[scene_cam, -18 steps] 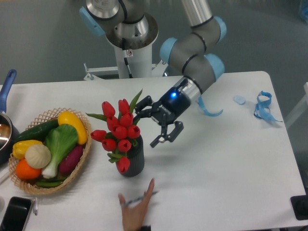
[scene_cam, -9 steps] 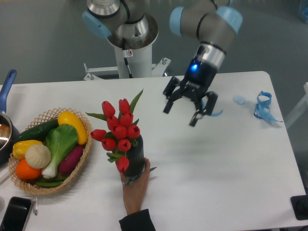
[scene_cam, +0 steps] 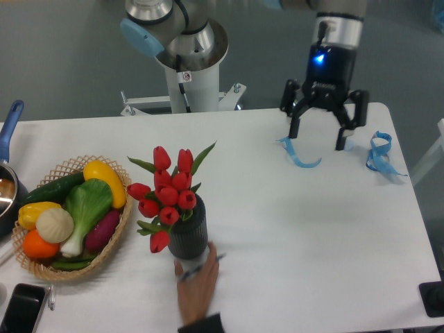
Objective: Insert the flowers into the vase
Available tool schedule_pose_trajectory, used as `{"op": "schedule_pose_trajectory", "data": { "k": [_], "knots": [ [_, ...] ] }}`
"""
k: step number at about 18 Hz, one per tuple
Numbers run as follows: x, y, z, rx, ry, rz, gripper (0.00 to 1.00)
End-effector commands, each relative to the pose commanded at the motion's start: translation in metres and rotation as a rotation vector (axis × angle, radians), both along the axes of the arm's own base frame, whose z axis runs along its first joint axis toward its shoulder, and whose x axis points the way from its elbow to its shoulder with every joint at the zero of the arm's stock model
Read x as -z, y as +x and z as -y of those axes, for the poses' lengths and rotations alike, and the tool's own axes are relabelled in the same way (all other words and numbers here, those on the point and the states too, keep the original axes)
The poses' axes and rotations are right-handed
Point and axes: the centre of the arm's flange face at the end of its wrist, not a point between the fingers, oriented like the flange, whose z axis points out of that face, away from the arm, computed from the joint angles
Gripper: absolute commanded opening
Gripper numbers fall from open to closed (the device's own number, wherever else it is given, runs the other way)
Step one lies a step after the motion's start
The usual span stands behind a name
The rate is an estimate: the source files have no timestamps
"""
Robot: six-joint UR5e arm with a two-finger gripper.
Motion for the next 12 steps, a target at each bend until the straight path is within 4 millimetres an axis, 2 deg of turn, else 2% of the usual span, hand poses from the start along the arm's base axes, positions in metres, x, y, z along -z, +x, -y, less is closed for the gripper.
{"op": "schedule_pose_trajectory", "data": {
  "k": [2, 5, 8, 12],
  "knots": [
    [0.0, 0.0, 0.006, 0.029, -0.066, 0.008, 1.0],
    [-0.015, 0.006, 0.015, 0.112, -0.119, 0.032, 1.0],
    [-0.028, 0.014, 0.03, 0.172, -0.248, -0.001, 1.0],
    [-0.03, 0.015, 0.032, 0.174, -0.262, -0.013, 1.0]
  ]
}}
